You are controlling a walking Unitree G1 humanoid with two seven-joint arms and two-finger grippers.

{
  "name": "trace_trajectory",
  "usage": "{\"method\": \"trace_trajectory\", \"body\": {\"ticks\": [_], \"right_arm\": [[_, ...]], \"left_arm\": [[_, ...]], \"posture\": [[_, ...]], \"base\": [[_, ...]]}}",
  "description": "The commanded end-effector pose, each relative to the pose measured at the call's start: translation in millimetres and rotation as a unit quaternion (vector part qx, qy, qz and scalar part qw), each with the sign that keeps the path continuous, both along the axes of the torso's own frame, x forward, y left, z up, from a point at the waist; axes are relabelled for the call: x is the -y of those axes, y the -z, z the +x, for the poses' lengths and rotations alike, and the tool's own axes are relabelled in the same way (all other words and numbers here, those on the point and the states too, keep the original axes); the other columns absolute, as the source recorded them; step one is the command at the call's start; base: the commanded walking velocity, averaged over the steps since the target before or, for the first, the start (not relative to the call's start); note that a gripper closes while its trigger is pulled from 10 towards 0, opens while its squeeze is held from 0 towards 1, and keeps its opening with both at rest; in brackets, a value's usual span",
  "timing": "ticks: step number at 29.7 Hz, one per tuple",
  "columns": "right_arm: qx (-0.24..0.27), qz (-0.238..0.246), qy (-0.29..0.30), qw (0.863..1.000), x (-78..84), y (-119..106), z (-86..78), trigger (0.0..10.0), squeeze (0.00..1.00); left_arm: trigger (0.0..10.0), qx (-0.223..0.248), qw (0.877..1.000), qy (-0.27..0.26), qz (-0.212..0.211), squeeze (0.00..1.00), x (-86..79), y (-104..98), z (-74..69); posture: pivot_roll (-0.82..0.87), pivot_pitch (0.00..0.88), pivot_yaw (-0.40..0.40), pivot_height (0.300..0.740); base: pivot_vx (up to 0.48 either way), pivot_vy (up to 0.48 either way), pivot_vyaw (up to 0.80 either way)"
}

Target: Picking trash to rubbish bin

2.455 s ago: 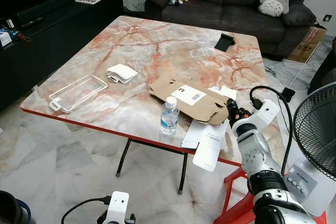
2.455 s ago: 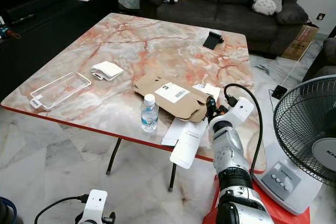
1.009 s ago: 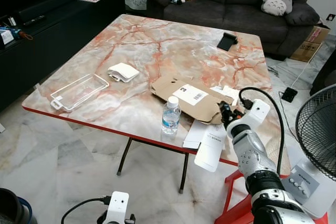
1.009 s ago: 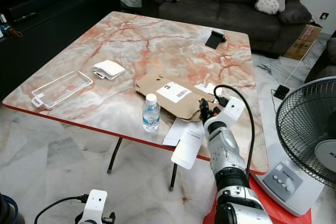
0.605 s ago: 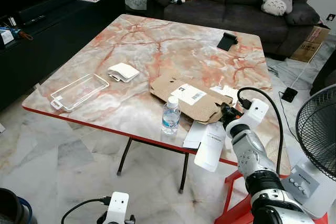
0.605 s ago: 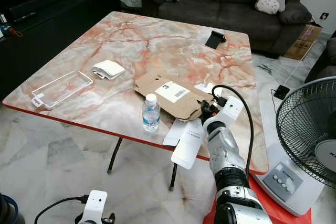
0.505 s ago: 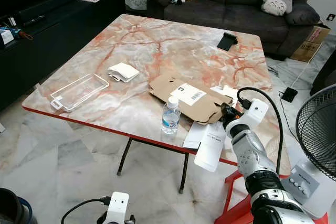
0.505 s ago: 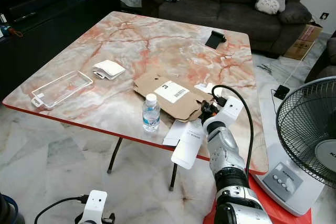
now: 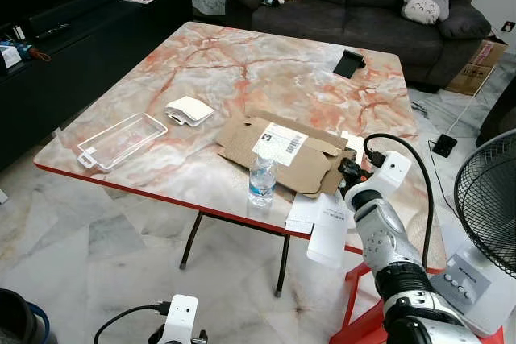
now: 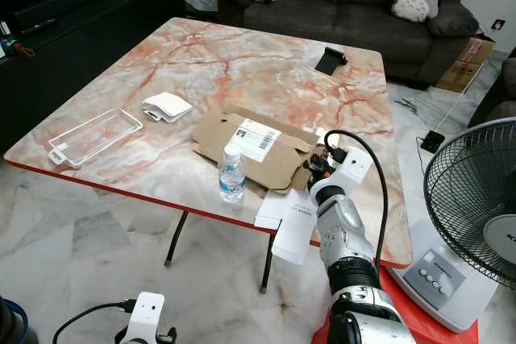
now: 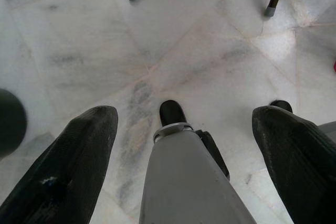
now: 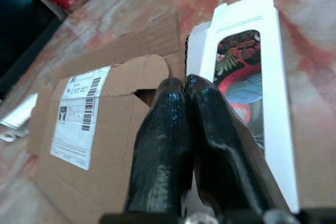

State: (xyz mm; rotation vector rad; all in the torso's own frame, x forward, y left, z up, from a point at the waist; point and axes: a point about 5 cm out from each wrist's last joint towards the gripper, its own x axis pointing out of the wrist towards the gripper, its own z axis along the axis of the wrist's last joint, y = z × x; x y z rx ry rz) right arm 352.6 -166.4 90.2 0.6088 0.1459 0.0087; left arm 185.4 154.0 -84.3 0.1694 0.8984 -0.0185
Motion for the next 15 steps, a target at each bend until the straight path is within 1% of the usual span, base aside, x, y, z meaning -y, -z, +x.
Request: {"method": "trace_trajectory", "body": {"ticks": [1, 3, 4, 6, 8, 11, 14, 15], "right_arm": [[0.035, 0.006, 0.010, 0.999, 4.3, -12, 2.8, 0.0, 0.00], [0.054, 0.021, 0.012, 0.998, 4.5, -18, 3.8, 0.0, 0.00], [0.054, 0.021, 0.012, 0.998, 4.5, -18, 3.8, 0.0, 0.00], [0.082, 0.042, 0.014, 0.996, 4.6, -26, 5.2, 0.0, 0.00], [0.098, 0.058, 0.017, 0.993, 4.5, -31, 5.7, 0.0, 0.00], [0.105, 0.074, 0.021, 0.992, 5.0, -32, 6.0, 0.0, 0.00], [0.129, 0.108, 0.032, 0.985, 8.4, -39, 6.1, 0.0, 0.00], [0.129, 0.108, 0.032, 0.985, 8.4, -39, 6.1, 0.0, 0.00]], "left_arm": [[10.0, -0.005, 1.000, 0.007, 0.004, 0.00, 1.8, 1, -0.4], [10.0, -0.004, 1.000, 0.007, 0.005, 0.00, 1.6, 0, -0.2], [10.0, -0.004, 1.000, 0.007, 0.005, 0.00, 1.6, 0, -0.2], [10.0, -0.002, 1.000, 0.007, 0.005, 0.00, 1.3, 0, 0.5], [10.0, 0.000, 1.000, 0.005, 0.004, 0.00, 1.0, 0, 0.9], [10.0, 0.003, 1.000, 0.004, 0.003, 0.00, 0.9, -1, 1.5], [10.0, 0.012, 1.000, 0.002, 0.001, 0.00, 0.5, -2, 3.7], [10.0, 0.012, 1.000, 0.002, 0.001, 0.00, 0.5, -2, 3.7]], "posture": [[-0.06, 0.017, -0.081, 0.740], [-0.06, 0.016, -0.080, 0.740], [-0.06, 0.016, -0.080, 0.740], [-0.06, 0.016, -0.080, 0.740], [-0.06, 0.016, -0.078, 0.740], [-0.06, 0.016, -0.078, 0.740], [-0.06, 0.015, -0.075, 0.740], [-0.06, 0.015, -0.075, 0.740]], "base": [[0.000, 0.000, 0.00], [0.000, 0.000, 0.00], [0.000, 0.000, 0.00], [0.000, 0.000, 0.00], [0.000, 0.000, 0.00], [0.000, 0.000, 0.00], [0.000, 0.000, 0.00], [0.000, 0.000, 0.00]]}}
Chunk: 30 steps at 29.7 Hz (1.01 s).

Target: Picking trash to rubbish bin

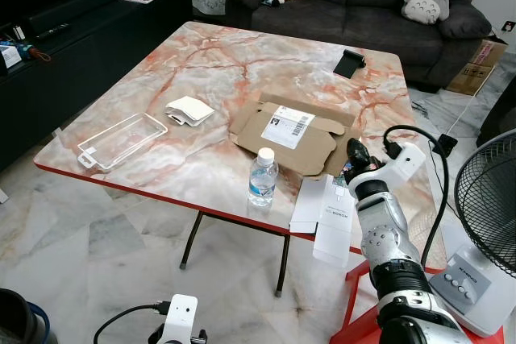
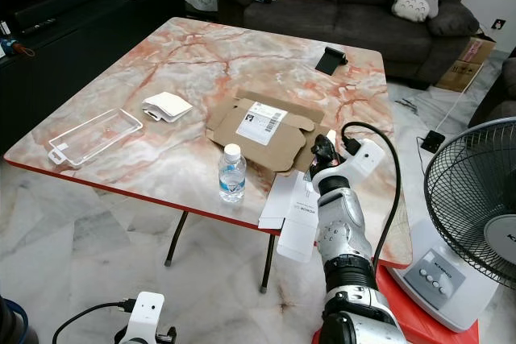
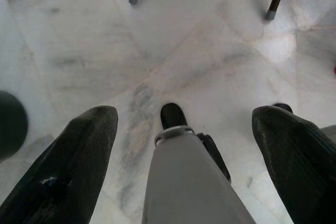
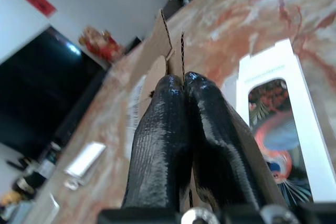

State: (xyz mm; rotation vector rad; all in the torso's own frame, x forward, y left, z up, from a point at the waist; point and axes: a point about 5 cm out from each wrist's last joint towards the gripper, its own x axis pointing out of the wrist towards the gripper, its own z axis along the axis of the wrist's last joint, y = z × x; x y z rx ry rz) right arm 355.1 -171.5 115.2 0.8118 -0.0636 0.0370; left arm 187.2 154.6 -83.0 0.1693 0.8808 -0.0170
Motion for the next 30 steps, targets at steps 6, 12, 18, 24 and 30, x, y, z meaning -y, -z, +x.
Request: {"method": "trace_trajectory", "body": {"ticks": [6, 12, 18, 24, 30], "right_arm": [[0.102, 0.027, 0.040, 0.994, 14.7, -34, 0.6, 0.0, 0.00], [0.139, 0.038, 0.038, 0.989, 17.6, -44, -1.3, 3.8, 0.00], [0.156, 0.034, 0.040, 0.986, 19.4, -47, -3.4, 10.0, 0.00], [0.157, 0.034, 0.037, 0.986, 19.7, -47, -4.1, 10.0, 0.00], [0.153, 0.033, 0.034, 0.987, 18.4, -45, -3.7, 10.0, 0.00]], "left_arm": [[10.0, 0.009, 1.000, 0.003, 0.004, 0.00, 0.1, -2, 3.7], [10.0, 0.011, 1.000, 0.004, 0.005, 0.00, -0.1, -2, 4.3], [10.0, 0.013, 1.000, 0.007, 0.008, 0.00, -0.3, -3, 4.2], [10.0, 0.014, 1.000, 0.012, 0.010, 0.00, -0.1, -2, 3.9], [10.0, 0.019, 1.000, 0.013, 0.008, 0.00, 0.8, -4, 6.2]], "posture": [[-0.06, 0.013, -0.071, 0.740], [-0.06, 0.012, -0.070, 0.740], [-0.06, 0.006, -0.066, 0.740], [-0.07, 0.000, -0.061, 0.740], [-0.07, 0.000, -0.060, 0.740]], "base": [[0.000, 0.000, 0.00], [0.000, 0.000, 0.00], [0.000, 0.000, 0.00], [0.000, 0.000, 0.00], [0.000, 0.000, 0.00]]}}
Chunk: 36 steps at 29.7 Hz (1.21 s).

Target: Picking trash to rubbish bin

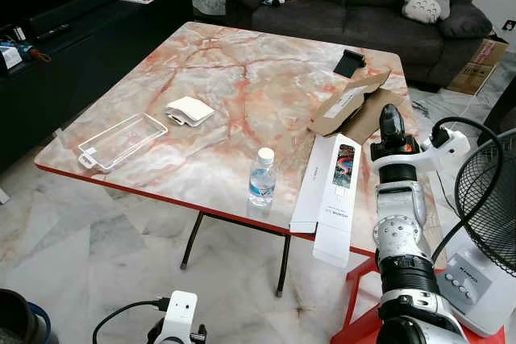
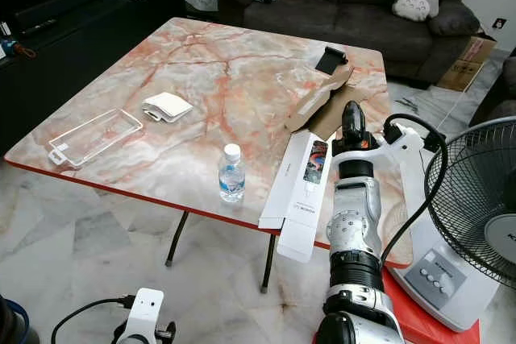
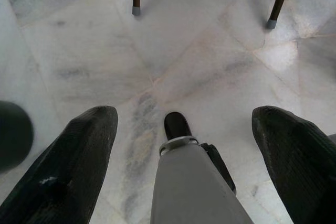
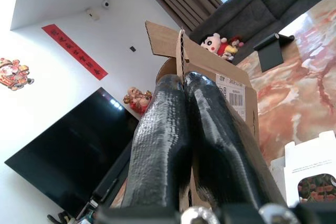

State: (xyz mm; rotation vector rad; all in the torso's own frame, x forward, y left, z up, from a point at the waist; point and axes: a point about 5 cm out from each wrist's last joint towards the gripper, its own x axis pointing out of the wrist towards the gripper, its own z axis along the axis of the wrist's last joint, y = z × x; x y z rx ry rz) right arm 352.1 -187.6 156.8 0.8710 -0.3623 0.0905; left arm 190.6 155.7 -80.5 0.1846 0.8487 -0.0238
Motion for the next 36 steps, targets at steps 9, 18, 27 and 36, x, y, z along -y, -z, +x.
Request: {"method": "trace_trajectory", "body": {"ticks": [9, 18, 27, 36], "right_arm": [[0.014, 0.000, 0.001, 1.000, 1.5, -5.0, -0.6, 10.0, 0.00], [0.017, -0.002, -0.006, 1.000, -0.9, -6.3, -0.7, 10.0, 0.00], [0.016, -0.002, -0.010, 1.000, -1.6, -5.1, -1.5, 10.0, 0.00], [0.014, -0.002, -0.013, 1.000, -2.2, -4.5, -1.3, 10.0, 0.00]], "left_arm": [[10.0, 0.005, 1.000, 0.009, 0.004, 0.00, 2.1, -1.7, 3.4], [10.0, 0.006, 1.000, 0.008, 0.004, 0.00, 1.8, -1.6, 3.1], [10.0, 0.007, 1.000, 0.006, 0.003, 0.00, 1.8, -1.6, 3.0], [10.0, 0.008, 1.000, 0.005, 0.003, 0.00, 1.6, -1.6, 2.9]], "posture": [[-0.07, 0.000, -0.057, 0.740], [-0.07, 0.000, -0.057, 0.740], [-0.07, 0.000, -0.058, 0.740], [-0.07, 0.000, -0.059, 0.740]], "base": [[0.000, 0.000, 0.00], [0.000, 0.000, 0.00], [-0.259, 0.000, 0.00], [-0.292, 0.000, 0.00]]}}
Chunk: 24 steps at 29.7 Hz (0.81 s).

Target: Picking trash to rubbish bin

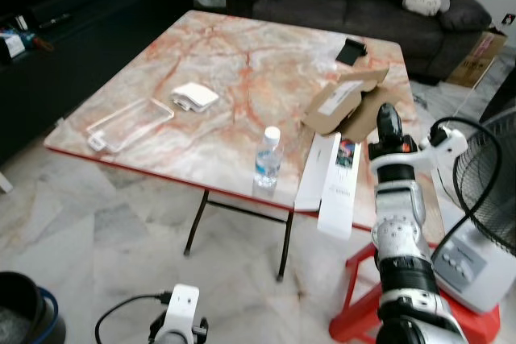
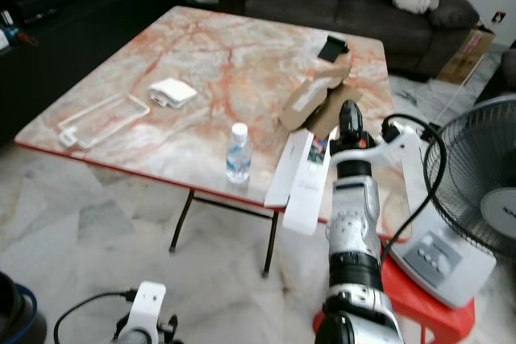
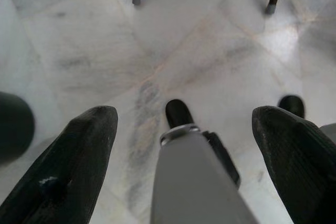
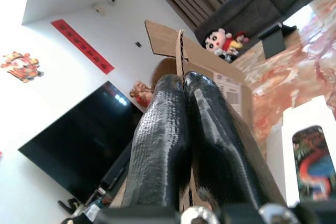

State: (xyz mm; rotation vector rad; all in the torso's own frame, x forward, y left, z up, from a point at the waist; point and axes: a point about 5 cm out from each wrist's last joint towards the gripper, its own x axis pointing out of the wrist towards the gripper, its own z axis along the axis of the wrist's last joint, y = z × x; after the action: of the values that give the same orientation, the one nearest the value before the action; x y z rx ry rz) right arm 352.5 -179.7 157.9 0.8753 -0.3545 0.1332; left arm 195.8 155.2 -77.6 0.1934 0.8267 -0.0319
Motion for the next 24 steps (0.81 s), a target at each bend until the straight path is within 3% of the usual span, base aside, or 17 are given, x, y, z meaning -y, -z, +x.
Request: {"method": "trace_trajectory", "body": {"ticks": [1, 16, 24], "right_arm": [[0.008, 0.000, 0.007, 1.000, 5.7, -3.5, -1.7, 10.0, 0.00], [0.006, 0.002, 0.007, 1.000, 5.5, -2.3, -3.0, 10.0, 0.00], [0.004, 0.001, 0.009, 1.000, 5.8, -2.2, -3.0, 10.0, 0.00]], "left_arm": [[10.0, -0.003, 1.000, -0.001, 0.001, 0.00, 1.2, 1.2, -2.2], [10.0, -0.004, 1.000, -0.002, 0.003, 0.00, 0.9, 1.5, -2.8], [10.0, -0.007, 1.000, -0.007, 0.007, 0.00, -0.7, 2.5, -4.6]], "posture": [[-0.07, 0.000, -0.059, 0.740], [-0.07, 0.000, -0.058, 0.740], [-0.06, 0.002, -0.060, 0.740]], "base": [[-0.292, 0.000, 0.00], [-0.289, 0.000, 0.00], [0.000, 0.000, 0.00]]}}
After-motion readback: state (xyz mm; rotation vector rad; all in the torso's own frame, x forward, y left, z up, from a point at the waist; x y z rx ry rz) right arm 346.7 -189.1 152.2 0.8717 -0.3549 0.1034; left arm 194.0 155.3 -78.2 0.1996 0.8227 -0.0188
